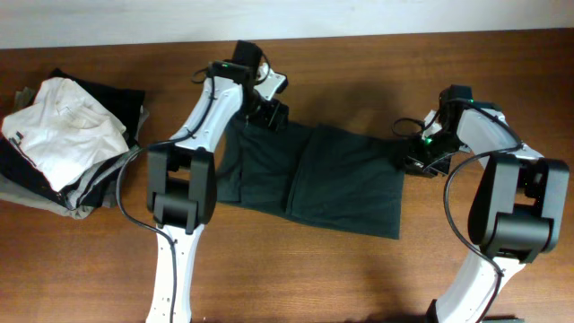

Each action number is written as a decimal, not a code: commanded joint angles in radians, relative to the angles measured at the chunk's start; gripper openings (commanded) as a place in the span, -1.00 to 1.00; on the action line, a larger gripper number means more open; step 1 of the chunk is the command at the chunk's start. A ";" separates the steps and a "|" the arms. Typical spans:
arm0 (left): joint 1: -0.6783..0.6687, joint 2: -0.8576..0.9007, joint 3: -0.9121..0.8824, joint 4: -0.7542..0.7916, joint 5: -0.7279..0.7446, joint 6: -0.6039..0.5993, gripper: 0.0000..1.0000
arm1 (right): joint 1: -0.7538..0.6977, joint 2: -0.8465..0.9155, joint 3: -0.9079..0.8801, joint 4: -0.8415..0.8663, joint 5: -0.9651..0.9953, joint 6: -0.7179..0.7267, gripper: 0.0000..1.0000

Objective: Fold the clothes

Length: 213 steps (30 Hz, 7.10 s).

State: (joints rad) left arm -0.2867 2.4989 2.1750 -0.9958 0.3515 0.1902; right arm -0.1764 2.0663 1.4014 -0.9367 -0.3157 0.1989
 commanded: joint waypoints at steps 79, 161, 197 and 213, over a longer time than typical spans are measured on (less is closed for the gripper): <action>-0.079 0.140 0.365 -0.265 0.062 0.061 -0.50 | -0.047 -0.042 -0.006 -0.047 -0.124 -0.150 -0.04; 0.122 0.001 0.193 -0.673 -0.139 -0.015 -0.99 | -0.177 -0.343 -0.073 -0.193 -0.102 -0.164 -0.02; -0.404 -0.014 0.218 -0.693 -0.244 -0.191 -1.00 | 0.030 -0.334 -0.377 0.149 -0.118 -0.055 -0.35; -0.548 -0.098 0.239 -0.674 -0.135 -0.190 -0.92 | 0.072 -0.224 -0.550 0.388 -0.099 0.043 -0.87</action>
State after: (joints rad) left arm -0.7601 2.4382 2.3993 -1.6810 0.1791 0.0063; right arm -0.1173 1.7714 0.8936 -0.5510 -0.4770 0.2340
